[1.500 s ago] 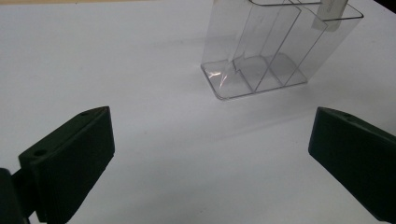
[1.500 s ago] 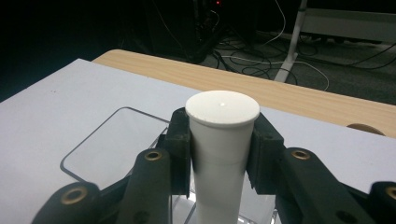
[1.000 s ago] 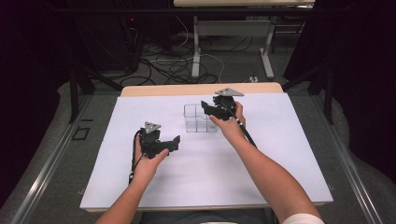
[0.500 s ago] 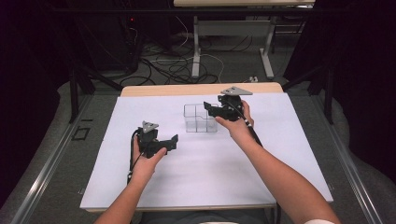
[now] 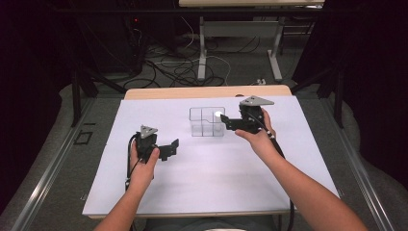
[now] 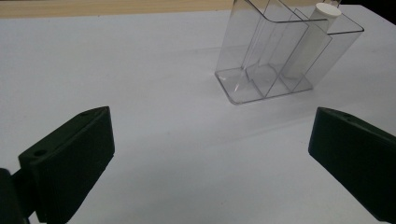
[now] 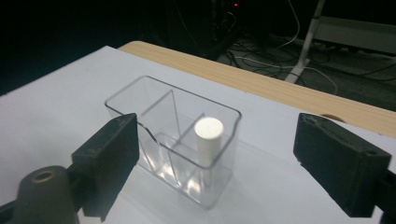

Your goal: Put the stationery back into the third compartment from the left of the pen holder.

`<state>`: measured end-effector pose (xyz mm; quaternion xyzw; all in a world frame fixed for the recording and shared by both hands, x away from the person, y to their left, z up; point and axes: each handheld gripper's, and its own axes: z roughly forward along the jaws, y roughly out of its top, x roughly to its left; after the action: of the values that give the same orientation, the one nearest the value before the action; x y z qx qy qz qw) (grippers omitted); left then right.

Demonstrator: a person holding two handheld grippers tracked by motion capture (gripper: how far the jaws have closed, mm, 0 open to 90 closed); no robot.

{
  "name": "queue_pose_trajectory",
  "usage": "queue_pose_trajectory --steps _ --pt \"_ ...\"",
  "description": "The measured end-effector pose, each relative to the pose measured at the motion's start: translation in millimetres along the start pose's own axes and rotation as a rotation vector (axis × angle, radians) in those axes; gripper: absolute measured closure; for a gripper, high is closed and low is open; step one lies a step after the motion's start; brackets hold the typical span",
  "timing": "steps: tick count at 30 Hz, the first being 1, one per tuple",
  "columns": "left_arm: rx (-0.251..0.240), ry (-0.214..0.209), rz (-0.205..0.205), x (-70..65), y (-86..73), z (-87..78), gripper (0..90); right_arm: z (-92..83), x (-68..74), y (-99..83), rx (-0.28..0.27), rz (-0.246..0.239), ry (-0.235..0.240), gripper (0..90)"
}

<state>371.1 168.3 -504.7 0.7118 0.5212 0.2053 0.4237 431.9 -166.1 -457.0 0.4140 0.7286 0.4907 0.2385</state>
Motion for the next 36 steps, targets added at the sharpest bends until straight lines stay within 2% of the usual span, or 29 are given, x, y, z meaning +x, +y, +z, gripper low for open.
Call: queue_pose_trajectory --steps 8,12,16,20,22,25,30,34,36 --pt "-0.004 0.010 0.009 10.6 -3.3 -13.0 0.3 -23.0 -17.2 -23.5 -0.003 0.017 -0.039 0.0" --pt "0.000 0.017 0.026 16.4 -5.7 -18.8 0.3 -35.5 -28.3 -38.2 0.012 0.034 -0.053 0.0" --pt "0.012 0.009 0.022 22.8 -8.3 -24.1 0.3 -47.5 -37.7 -50.8 0.011 0.053 -0.076 0.0" --pt "0.015 0.023 0.023 29.0 -11.3 -28.0 0.2 -60.2 -46.3 -65.1 0.025 0.043 -0.085 0.0" --pt "0.011 0.032 0.016 32.7 -12.9 -29.7 0.3 -65.2 -50.2 -71.2 0.020 0.074 -0.082 0.0" --pt "0.010 0.044 0.018 39.9 -16.3 -32.0 0.3 -74.6 -59.3 -81.6 0.012 0.103 -0.110 0.0" --pt "0.013 0.057 0.009 52.2 -22.1 -35.4 0.3 -81.6 -73.0 -98.5 0.037 0.125 -0.147 0.0" --pt "0.003 0.055 0.004 58.0 -23.2 -36.7 0.2 -83.7 -81.5 -108.5 0.060 0.092 -0.185 0.0" --pt "-0.002 0.060 0.006 60.1 -24.3 -36.5 0.2 -83.9 -85.9 -112.9 0.076 0.111 -0.188 0.0"
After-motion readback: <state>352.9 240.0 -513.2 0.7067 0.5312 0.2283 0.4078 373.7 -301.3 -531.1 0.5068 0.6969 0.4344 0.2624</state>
